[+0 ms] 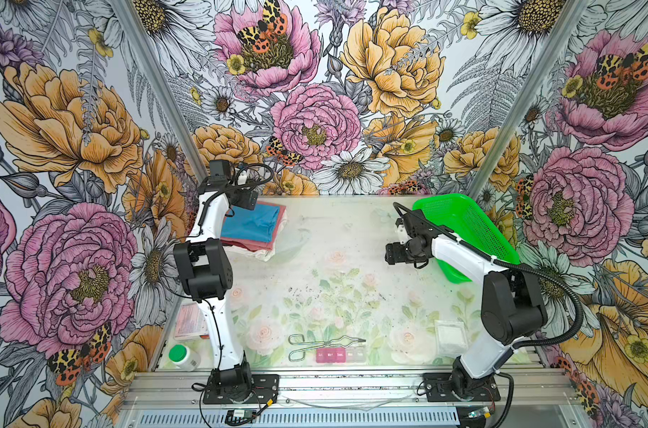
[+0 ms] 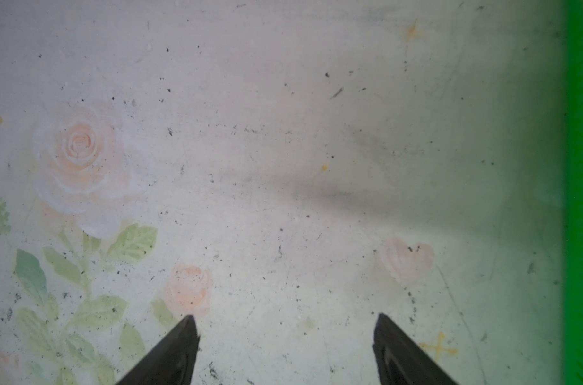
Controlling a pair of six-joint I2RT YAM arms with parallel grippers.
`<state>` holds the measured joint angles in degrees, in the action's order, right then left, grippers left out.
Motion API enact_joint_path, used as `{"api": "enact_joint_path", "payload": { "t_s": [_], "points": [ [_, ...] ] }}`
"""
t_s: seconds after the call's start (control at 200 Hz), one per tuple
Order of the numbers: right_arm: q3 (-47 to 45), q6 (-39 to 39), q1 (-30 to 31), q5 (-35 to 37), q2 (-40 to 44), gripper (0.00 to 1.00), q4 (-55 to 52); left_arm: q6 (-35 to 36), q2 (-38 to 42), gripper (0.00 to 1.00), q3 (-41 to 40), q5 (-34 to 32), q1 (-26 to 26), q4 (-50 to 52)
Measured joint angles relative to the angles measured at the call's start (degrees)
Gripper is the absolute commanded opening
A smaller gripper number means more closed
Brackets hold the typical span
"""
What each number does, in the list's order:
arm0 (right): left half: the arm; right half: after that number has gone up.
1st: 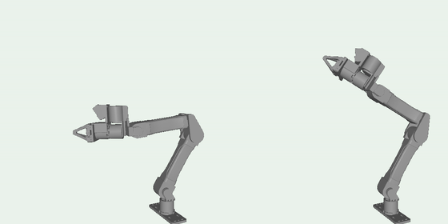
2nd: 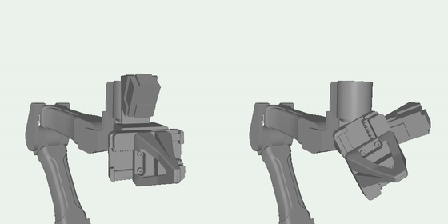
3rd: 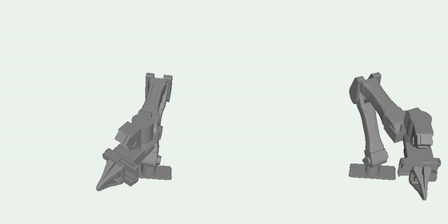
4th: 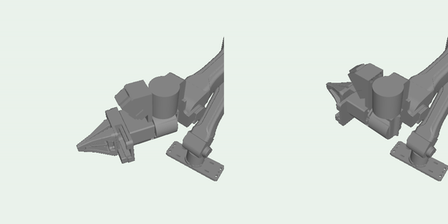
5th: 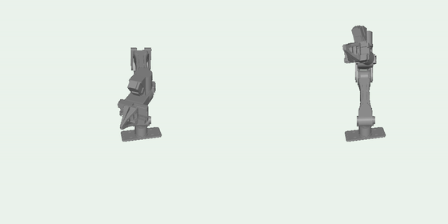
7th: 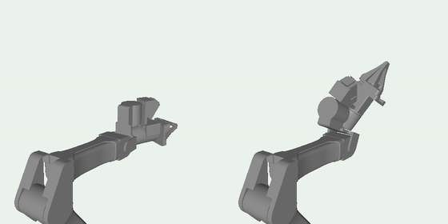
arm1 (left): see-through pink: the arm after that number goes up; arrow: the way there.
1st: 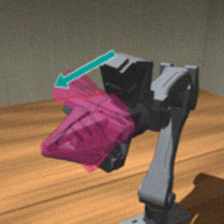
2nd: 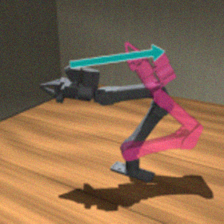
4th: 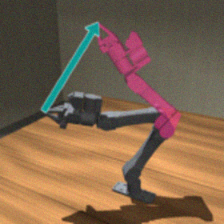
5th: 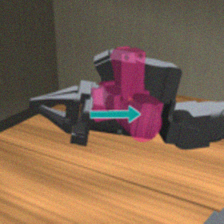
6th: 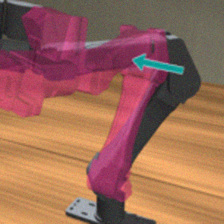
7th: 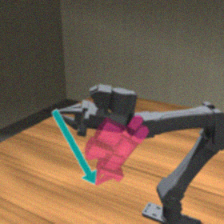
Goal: Fold and stack t-shirts
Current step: Place the T-shirt at the t-shirt, then reset both arms
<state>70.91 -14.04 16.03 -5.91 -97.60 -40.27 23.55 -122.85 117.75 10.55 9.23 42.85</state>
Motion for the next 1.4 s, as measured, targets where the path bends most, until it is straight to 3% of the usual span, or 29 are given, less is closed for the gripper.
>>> {"api": "enact_joint_path", "payload": {
  "t_s": [0.205,0.43,0.595,0.715,0.866,1.136,1.246,1.396],
  "points": [
    [-0.26,-0.02,0.0,-0.42,0.13,0.84,0.02,-11.82,0.94,0.99,-8.28,13.92,0.44,-5.9],
    [-0.7,0.04,0.02,-0.9,0.37,0.84,0.13,-28.0,1.62,0.99,-30.88,23.67,-0.63,-28.04],
    [-1.7,0.2,0.02,-1.44,0.96,0.84,0.17,-39.15,3.78,0.99,-41.07,29.09,-0.07,-49.24],
    [-1.9,0.22,0.02,-1.55,1.6,0.84,0.2,-43.36,6.64,0.99,-44.81,31.04,0.44,-55.36],
    [-1.92,0.68,0.57,-2.54,2.73,0.84,0.24,-46.03,14.47,0.99,-47.19,32.41,0.5,-57.77],
    [-2.1,4.39,4.2,-4.76,7.52,0.84,1.38,-47.6,36.3,0.99,-53.57,32.72,0.46,-60.3],
    [-2.12,6.4,6.88,-5.46,10.6,0.84,2.38,-44.26,45.7,0.99,-57.22,27.12,-1.33,-53.55],
    [-3.04,8.44,11.85,-6.27,14.56,0.84,4.22,-37.13,57.72,0.99,-58.82,14.47,-9.75,-40.81]
  ]
}}
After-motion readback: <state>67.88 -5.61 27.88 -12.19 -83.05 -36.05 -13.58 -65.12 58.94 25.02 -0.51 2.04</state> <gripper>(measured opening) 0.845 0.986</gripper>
